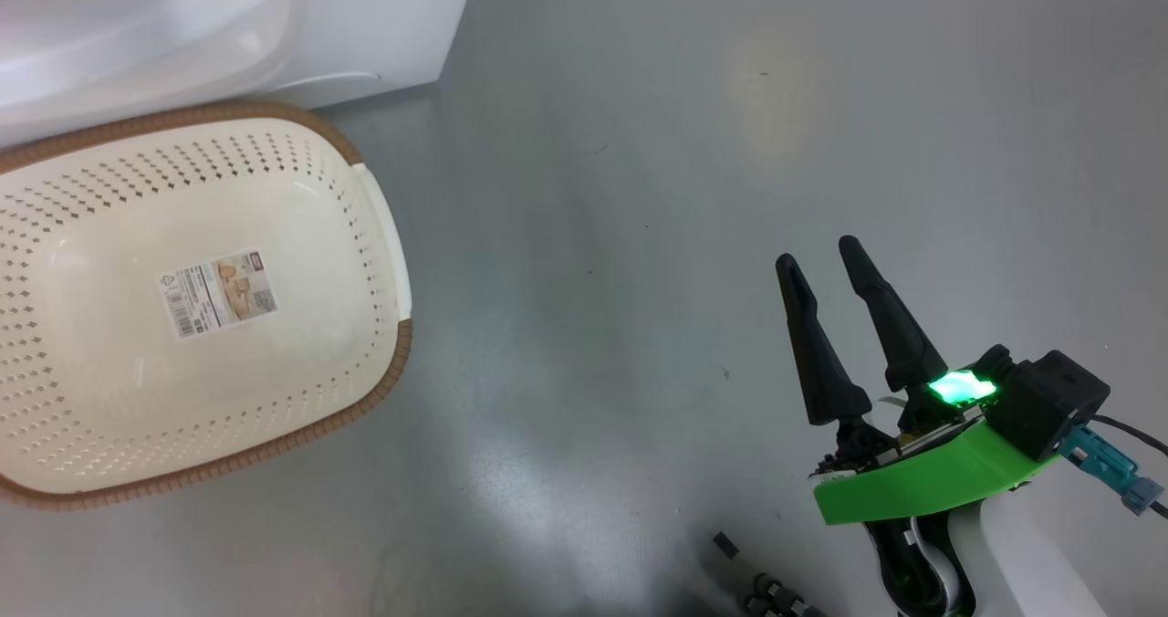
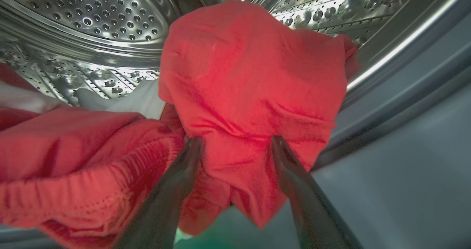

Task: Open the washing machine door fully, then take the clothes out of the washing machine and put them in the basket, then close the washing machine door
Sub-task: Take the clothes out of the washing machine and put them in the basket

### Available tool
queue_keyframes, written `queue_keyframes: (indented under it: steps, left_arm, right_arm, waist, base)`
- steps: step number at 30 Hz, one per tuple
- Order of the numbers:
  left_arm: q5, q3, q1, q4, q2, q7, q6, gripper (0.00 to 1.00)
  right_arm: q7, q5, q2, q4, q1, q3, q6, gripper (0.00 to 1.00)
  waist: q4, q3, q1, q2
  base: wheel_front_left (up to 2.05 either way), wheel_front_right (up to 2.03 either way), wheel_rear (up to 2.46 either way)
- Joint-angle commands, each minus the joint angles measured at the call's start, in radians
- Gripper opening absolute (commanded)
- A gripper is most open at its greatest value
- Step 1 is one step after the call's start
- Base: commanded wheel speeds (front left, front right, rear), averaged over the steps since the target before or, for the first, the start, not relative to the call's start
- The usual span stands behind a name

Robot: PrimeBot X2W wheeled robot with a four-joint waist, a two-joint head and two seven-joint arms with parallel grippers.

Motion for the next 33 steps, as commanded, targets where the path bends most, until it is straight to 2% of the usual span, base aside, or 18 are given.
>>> queue_keyframes:
  steps: [1,2,4,5,7,16,21,25,29,33]
  left_arm:
    - [-0.012,0.0,-0.018,-0.018,0.056,0.007,0.002,1.0]
    - [-0.02,-0.007,-0.018,-0.018,0.059,0.006,0.002,1.0]
    - [-0.03,-0.024,-0.019,-0.014,0.064,0.008,0.002,0.44]
    - [-0.035,-0.031,-0.019,-0.013,0.065,0.007,0.002,0.34]
    - [-0.045,-0.044,-0.02,-0.009,0.069,0.004,0.002,0.0]
    - [-0.091,-0.087,-0.01,0.002,0.06,-0.062,0.002,0.0]
    - [-0.13,-0.069,0.02,0.002,0.036,-0.13,0.002,0.0]
    - [-0.155,-0.035,0.053,-0.008,0.023,-0.145,0.002,0.0]
    - [-0.15,0.062,0.12,-0.13,0.029,-0.147,0.027,0.0]
    - [-0.108,0.182,0.237,-0.263,0.011,-0.147,0.042,0.0]
  right_arm:
    - [-0.006,0.006,-0.008,-0.025,-0.001,0.02,0.008,1.0]
    - [-0.006,0.006,-0.008,-0.026,-0.002,0.021,0.008,1.0]
    - [-0.006,0.007,-0.008,-0.027,-0.004,0.022,0.008,1.0]
    - [-0.006,0.007,-0.008,-0.028,-0.005,0.022,0.008,1.0]
    - [-0.006,0.006,-0.008,-0.029,-0.007,0.022,0.008,1.0]
    - [-0.006,0.0,-0.008,-0.025,-0.007,0.003,0.008,1.0]
    - [-0.006,-0.017,-0.008,-0.017,0.0,-0.019,0.008,1.0]
    - [-0.006,-0.029,-0.008,-0.011,0.005,-0.034,0.008,1.0]
    - [-0.006,-0.046,-0.008,-0.006,0.011,-0.052,0.008,1.0]
    - [-0.006,-0.064,-0.008,0.002,0.023,-0.071,0.008,1.0]
  waist:
    - [0.0,0.0,0.0,0.0]
    - [0.0,0.0,0.0,0.0]
    - [0.0,0.001,0.0,0.0]
    - [0.0,0.0,0.0,0.0]
    - [0.0,0.0,0.0,0.0]
    - [0.015,-0.016,0.0,0.0]
    - [0.046,-0.048,0.0,0.0]
    - [0.069,-0.071,0.0,0.0]
    - [0.101,-0.099,0.0,0.0]
    - [0.133,-0.13,0.0,0.0]
  base:
    - [0.0,0.0,0.0]
    - [0.0,0.0,0.0]
    - [0.0,0.0,0.0]
    - [0.0,0.0,0.0]
    - [0.0,0.0,0.0]
    - [0.0,0.0,0.0]
    - [0.0,0.0,0.0]
    - [0.0,0.0,0.0]
    - [0.0,0.0,0.0]
    - [0.0,0.0,0.0]
